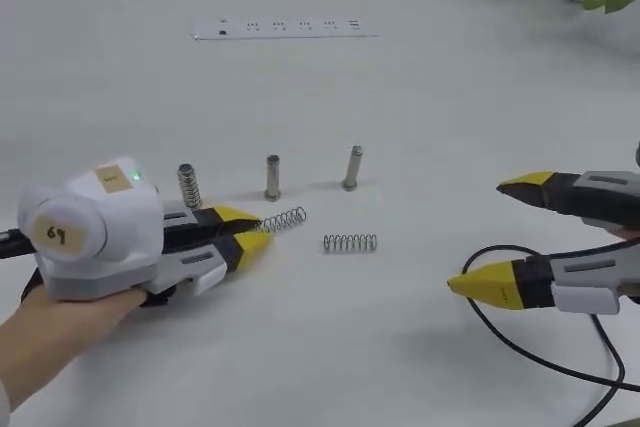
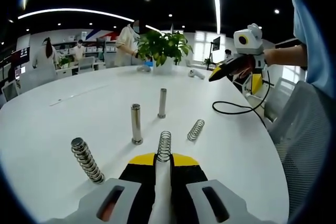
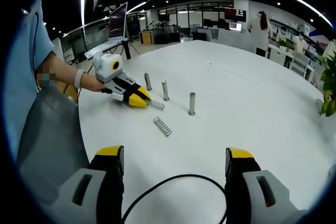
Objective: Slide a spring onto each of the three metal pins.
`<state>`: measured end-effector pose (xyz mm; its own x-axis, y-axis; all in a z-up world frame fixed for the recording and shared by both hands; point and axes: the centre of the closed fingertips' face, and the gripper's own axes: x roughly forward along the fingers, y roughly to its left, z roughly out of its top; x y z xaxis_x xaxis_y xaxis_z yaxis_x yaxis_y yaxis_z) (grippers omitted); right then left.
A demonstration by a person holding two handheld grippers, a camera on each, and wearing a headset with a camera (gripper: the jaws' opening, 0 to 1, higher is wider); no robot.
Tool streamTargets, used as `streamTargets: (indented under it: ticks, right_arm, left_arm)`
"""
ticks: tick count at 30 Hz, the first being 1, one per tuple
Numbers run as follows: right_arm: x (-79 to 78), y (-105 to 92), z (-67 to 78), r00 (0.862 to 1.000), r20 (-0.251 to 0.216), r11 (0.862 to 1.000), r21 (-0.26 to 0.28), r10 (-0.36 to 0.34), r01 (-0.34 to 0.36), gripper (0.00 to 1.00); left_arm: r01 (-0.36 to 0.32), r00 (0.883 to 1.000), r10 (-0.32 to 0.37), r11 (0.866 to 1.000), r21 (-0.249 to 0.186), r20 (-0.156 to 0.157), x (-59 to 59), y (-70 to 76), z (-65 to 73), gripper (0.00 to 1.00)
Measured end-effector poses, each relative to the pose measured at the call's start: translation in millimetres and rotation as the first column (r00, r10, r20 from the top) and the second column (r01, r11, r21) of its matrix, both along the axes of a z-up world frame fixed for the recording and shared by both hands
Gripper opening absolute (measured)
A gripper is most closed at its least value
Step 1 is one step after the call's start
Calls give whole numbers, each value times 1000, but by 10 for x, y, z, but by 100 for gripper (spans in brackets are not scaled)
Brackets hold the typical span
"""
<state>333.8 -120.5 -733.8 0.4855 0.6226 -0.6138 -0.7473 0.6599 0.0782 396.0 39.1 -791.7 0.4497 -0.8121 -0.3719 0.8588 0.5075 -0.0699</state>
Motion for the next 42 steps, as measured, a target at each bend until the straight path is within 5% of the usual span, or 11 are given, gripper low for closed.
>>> streamTargets:
  ticks: [16, 26, 42]
  right_arm:
    - [67, 197, 168, 999, 32, 997, 82, 7, -9, 73]
    - [94, 447, 260, 996, 53, 992, 101, 70, -75, 73]
    - [91, 765, 347, 982, 56, 976, 110, 182, -188, 67]
  left_arm:
    - [0, 1000, 1, 999, -46, 30, -166, 3, 321, 2]
    - [10, 998, -5, 997, -73, 57, -321, 78, 572, 2]
    - [61, 996, -56, 995, -83, 63, -535, 169, 733, 2]
